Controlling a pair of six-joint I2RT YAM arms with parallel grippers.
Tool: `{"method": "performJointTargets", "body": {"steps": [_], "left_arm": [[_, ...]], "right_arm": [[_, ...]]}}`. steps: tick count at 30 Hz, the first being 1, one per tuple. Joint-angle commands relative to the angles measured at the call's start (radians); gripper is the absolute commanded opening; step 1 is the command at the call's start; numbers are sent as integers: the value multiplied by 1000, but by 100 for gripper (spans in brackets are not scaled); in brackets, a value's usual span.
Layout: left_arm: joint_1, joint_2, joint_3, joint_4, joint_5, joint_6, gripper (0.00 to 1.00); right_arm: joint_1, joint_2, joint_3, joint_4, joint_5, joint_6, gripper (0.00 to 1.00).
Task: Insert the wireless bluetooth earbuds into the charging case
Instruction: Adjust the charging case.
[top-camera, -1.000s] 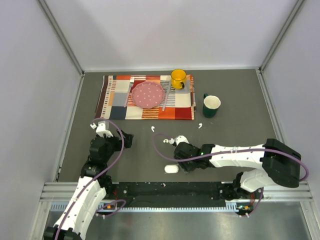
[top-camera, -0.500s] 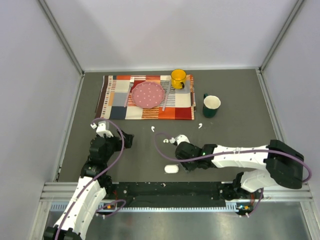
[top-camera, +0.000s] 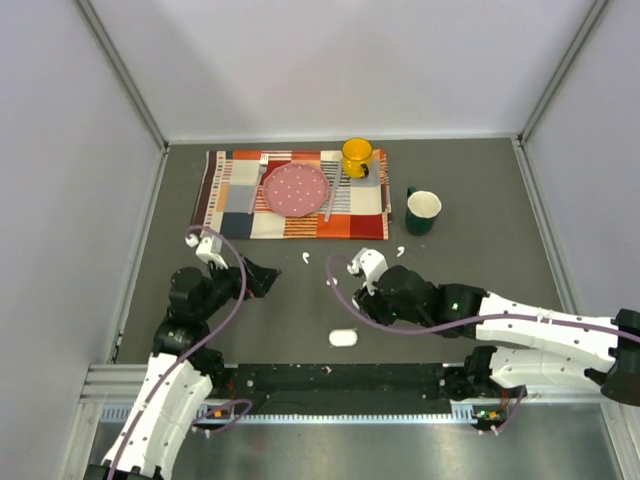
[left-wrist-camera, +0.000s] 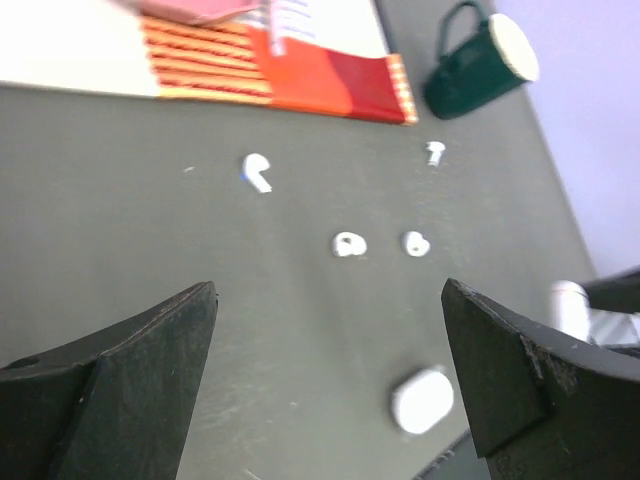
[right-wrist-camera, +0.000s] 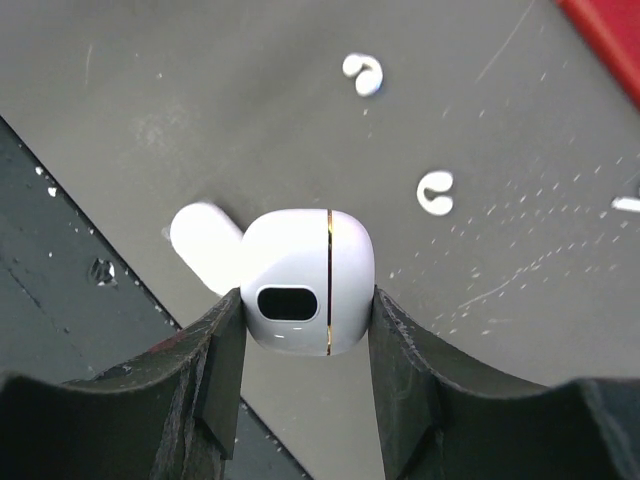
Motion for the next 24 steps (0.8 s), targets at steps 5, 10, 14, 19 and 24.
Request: {"method": "performJointTargets", "body": {"steps": [5,10,14,19,24], "left_arm": [[-25,215,268,-52,401,41,99],[-108,183,290,5,388,21,99],[-285,222,308,0,299,32,99],[-492,268,357,11,125,41,99],[-582,335,407,66,39,41,97]], "right_arm": [[65,-17,59,151,71,-353,0],[90,-94,-23,378,22,-469,0],[90,-172,-81,502,-50,-493,0],[90,-191,-72,461,-58,-480,0],[90,-206,-83,458,-74,-455,0]]}}
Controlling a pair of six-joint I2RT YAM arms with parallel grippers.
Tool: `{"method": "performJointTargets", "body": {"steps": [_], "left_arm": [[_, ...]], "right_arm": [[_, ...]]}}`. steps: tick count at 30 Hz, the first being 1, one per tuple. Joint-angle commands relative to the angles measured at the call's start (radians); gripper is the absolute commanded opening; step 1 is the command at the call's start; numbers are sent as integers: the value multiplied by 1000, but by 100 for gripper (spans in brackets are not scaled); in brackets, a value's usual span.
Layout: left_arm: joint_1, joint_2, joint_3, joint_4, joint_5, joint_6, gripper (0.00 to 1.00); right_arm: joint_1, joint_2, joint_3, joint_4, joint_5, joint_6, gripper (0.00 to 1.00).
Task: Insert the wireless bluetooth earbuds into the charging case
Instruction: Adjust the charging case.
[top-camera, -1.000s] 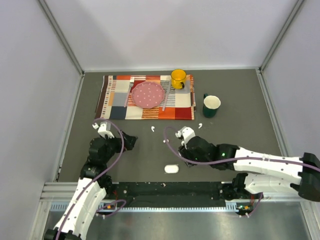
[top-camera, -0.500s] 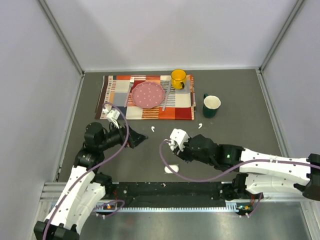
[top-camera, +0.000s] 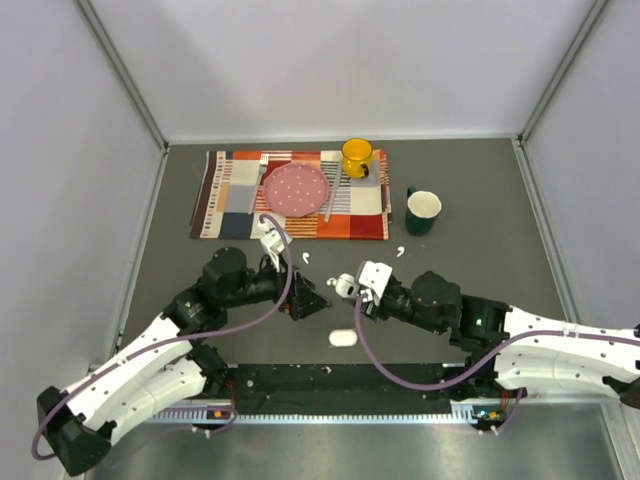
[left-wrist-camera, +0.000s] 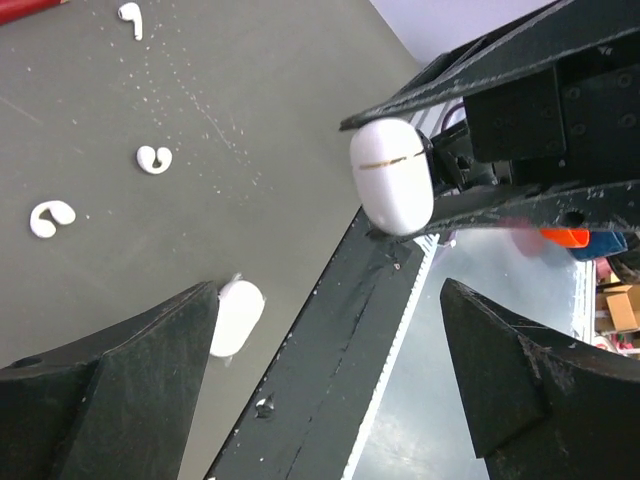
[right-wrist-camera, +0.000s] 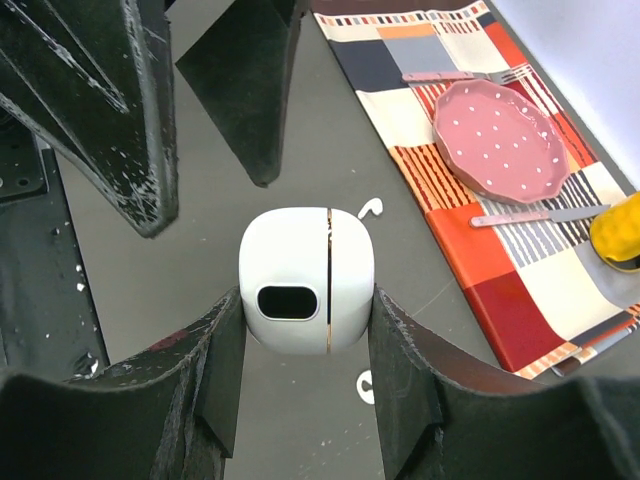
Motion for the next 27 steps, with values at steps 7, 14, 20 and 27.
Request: {"method": "performJointTargets", "body": {"steps": [7,14,20,27], "left_arm": [[-140,132,147,99,-191,3,94],[-184,218,190,119,-194,-7,82],[-198,252,208,119,-160,1,73],[-207,273,225,119,-149,1,54]], "right_arm": [[9,-52,-11,47,-24,17,0],[9,-58,-19,48,-1,30,0],[11,-79,-36,48,-15,30,0],[9,-110,-53,54,-8,28,0]]}}
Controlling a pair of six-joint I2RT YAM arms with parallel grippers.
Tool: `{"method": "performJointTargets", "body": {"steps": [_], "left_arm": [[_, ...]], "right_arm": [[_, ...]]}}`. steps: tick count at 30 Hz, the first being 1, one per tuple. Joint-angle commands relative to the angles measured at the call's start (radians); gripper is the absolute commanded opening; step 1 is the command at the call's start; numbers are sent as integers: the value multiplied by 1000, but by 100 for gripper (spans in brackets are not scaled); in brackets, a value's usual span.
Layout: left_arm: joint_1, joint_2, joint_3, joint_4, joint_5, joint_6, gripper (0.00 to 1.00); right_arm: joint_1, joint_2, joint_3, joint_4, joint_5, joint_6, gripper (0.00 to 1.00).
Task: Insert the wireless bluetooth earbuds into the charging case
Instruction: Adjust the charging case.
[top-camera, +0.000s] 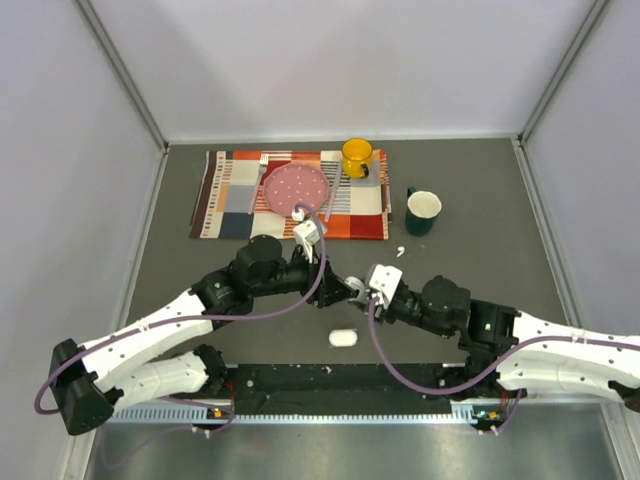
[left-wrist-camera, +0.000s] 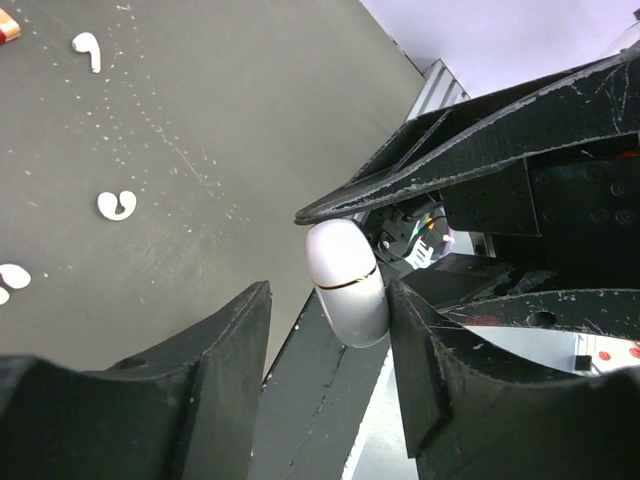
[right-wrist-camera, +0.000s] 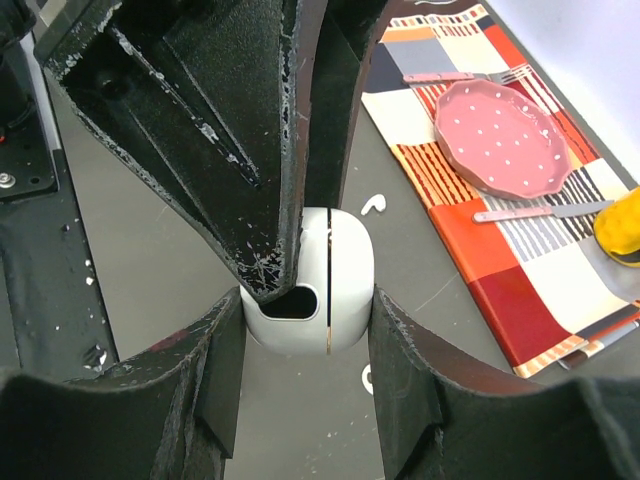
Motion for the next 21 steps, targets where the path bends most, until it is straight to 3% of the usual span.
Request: {"method": "performJointTargets", "body": {"steps": [1,12,14,18,21], "left_arm": [[-13,11,49,54,22,3,53],[-37,54,69,60,56,-6,62],[-40,62,74,65,54,-6,61],[-43,71,79,71,60,-7,45],[-46,75,77,71,66,-6,42]], "right_arm": [[9,-36,-6,59,5,10,0],[12,-45,-19,68,0,5,0],[10,-45,-19,69,0,4,0],[10,-48,-19,72,3,1,0],[10,-49,-23,79,13,-4,0]]}}
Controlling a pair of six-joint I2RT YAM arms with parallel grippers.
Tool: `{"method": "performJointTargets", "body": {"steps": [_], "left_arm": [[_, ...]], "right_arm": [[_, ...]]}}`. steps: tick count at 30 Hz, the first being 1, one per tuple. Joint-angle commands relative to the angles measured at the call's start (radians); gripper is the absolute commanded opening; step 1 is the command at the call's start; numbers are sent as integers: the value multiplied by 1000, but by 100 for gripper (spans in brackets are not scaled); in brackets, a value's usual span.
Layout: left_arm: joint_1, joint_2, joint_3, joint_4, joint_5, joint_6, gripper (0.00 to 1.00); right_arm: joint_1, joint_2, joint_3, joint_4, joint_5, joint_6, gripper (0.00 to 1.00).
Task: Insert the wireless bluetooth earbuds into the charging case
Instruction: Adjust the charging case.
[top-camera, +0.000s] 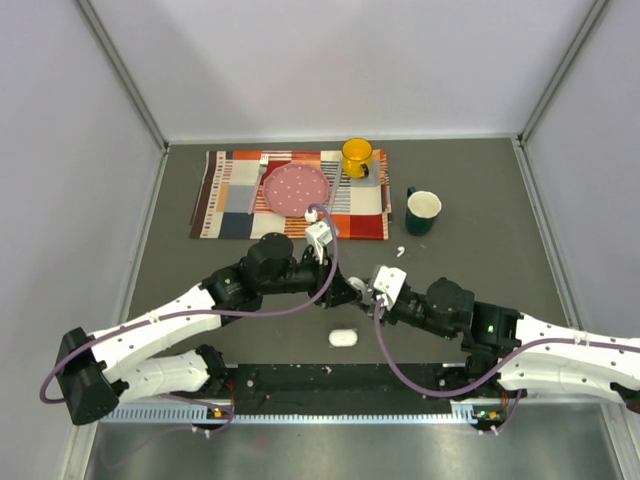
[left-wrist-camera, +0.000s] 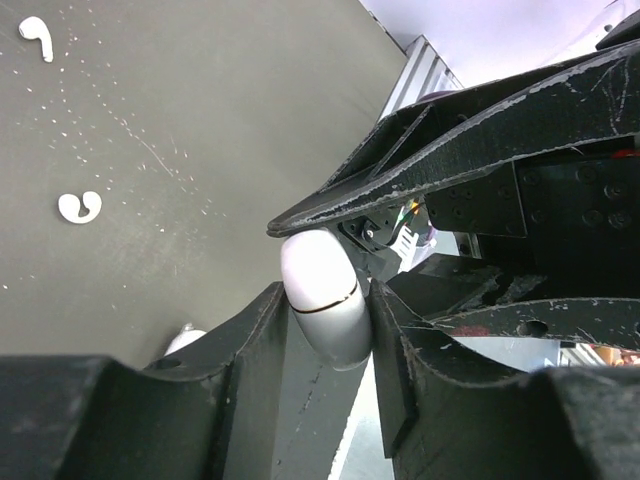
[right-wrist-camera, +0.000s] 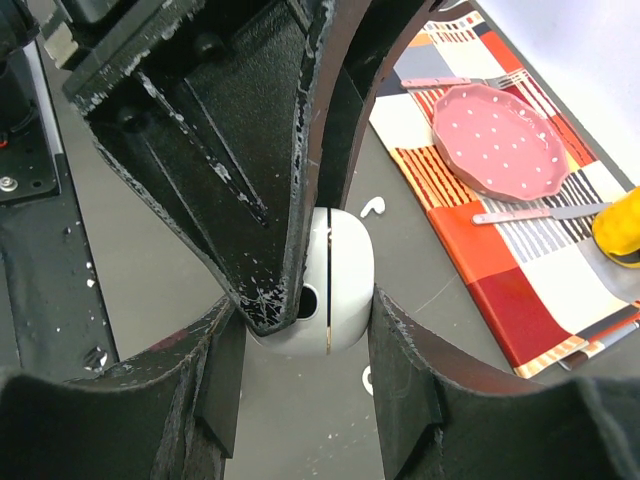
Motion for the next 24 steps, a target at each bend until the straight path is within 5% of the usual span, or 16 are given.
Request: {"method": "performJointTargets", "body": {"steps": [1,3,7,12,13,18,24], "left_arm": [[-8,7,41,54,30,0,40],[-9,7,38,55,33,0,35],[-9,7,38,43,39,18,0],[-9,-7,29,26,7,64,0],[-9,-14,23,26,-9,72,0],[-9,-109,-34,35,-167,153,0],[-9,-298,-158,170,-281,285,0]], "right_arm": [[11,-17,3,62,19,-2,0],[11,-19,0,68,25,-5,0],[8,-17,-1,76,39,-5,6],[10,-21,0,86,65,35,22],[10,-21,2,88,74,53,39],[10,-43,17,86,120,253,79],[10,-139,17,68,146,529,99]]}}
